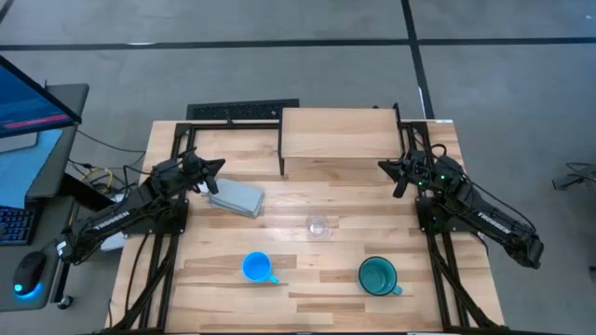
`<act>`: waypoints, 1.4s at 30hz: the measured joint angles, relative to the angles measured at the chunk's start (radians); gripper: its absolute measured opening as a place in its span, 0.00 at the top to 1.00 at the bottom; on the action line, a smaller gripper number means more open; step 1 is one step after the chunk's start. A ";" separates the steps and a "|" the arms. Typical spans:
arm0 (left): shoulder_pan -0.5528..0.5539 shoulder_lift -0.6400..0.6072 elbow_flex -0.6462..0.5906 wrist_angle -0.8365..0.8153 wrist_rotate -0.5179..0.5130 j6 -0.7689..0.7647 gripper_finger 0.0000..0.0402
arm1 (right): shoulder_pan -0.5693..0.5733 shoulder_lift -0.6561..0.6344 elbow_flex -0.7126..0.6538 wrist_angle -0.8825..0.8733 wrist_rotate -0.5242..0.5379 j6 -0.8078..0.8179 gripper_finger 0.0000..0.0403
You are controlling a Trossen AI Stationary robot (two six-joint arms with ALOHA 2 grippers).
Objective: Stack small to large cups/mugs on shelf
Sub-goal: Put the transparent mug on the shelf
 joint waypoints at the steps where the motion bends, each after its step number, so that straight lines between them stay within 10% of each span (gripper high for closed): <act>1: 0.000 0.000 0.000 0.000 0.000 0.000 1.00 | 0.000 0.000 0.000 0.000 0.000 0.000 0.92; 11: 0.000 0.000 0.000 0.004 0.001 0.008 0.97 | 0.000 0.000 0.000 0.000 0.000 0.000 0.92; 21: 0.000 0.000 -0.004 0.081 0.018 -0.040 0.72 | 0.000 0.000 0.000 0.000 0.000 -0.051 0.92; 27: 0.000 0.000 0.060 0.307 0.239 0.026 0.64 | 0.000 0.000 0.000 0.005 0.000 -0.053 0.92; 42: -0.055 0.153 0.445 -0.098 0.444 0.163 0.64 | -0.001 0.000 -0.001 0.019 0.001 -0.088 0.92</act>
